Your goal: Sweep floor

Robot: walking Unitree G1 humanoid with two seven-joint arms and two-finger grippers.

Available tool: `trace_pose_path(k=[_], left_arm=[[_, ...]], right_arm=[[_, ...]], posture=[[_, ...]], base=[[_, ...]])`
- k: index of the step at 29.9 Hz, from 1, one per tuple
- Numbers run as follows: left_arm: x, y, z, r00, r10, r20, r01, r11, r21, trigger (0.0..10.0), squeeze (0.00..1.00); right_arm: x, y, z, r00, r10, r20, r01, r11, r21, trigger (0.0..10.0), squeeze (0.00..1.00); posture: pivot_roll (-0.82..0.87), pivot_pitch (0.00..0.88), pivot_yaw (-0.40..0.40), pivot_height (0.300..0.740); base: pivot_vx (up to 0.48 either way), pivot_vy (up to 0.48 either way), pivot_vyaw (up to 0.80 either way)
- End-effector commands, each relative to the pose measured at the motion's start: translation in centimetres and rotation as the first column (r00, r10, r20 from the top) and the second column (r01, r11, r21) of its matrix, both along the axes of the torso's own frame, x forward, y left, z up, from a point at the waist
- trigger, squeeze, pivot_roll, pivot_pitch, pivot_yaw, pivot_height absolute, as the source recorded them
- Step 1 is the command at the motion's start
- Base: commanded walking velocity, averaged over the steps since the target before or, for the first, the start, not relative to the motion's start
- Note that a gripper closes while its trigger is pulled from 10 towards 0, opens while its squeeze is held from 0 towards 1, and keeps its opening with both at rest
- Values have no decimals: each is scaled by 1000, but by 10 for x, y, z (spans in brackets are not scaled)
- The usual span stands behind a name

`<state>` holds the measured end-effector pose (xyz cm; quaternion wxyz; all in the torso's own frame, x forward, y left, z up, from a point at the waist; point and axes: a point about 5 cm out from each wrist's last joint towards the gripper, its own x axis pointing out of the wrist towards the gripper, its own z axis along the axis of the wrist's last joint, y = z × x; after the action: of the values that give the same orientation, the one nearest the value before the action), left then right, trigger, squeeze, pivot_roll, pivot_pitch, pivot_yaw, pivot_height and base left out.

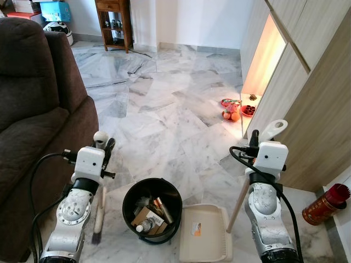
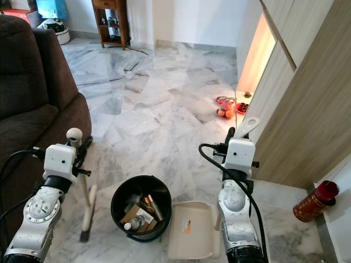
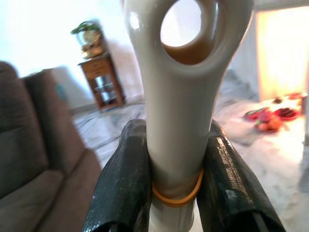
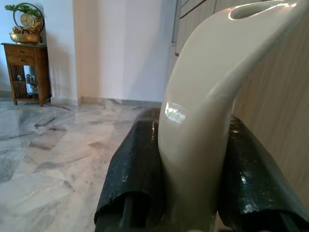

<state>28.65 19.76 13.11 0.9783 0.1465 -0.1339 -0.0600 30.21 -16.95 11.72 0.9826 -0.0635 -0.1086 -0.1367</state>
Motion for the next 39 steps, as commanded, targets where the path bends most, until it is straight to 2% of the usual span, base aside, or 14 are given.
trace_pose_path(k=[1,4,11,20,29,37,39], left_arm=[[3,-7,16,997,-50,62,51,999,-15,10000,0],[3,-7,13,997,-67,40,69,997,-29,10000,0],[2,-7,7,992,-124,-29,120,986,-118,10000,0],[1,-2,7,988,-147,-53,141,983,-114,10000,0],[-2,-5,6,973,-207,-98,196,974,-117,10000,0],[-9,-11,4,953,-270,-140,256,960,-114,10000,0],[-13,-11,2,946,-281,-159,266,958,-107,10000,0]], right_arm=[[3,-2,9,999,-10,45,10,1000,7,10000,0],[3,-2,9,999,-11,46,10,1000,9,10000,0],[4,0,8,999,1,42,-2,1000,27,10000,0],[6,3,4,999,26,22,-28,995,100,10000,0],[7,4,1,999,43,-4,-42,991,123,10000,0],[7,2,-3,998,48,-44,-43,994,103,10000,0],[7,-4,-6,997,8,-76,-2,996,84,10000,0]], posture=[[165,54,-29,740],[161,54,-30,740],[162,54,-35,740],[164,51,-40,740],[165,50,-38,740],[166,56,-36,740],[168,57,-34,740]], base=[[0,0,0],[0,0,0],[0,0,0],[0,0,0],[0,0,0],[0,0,0],[0,0,0]])
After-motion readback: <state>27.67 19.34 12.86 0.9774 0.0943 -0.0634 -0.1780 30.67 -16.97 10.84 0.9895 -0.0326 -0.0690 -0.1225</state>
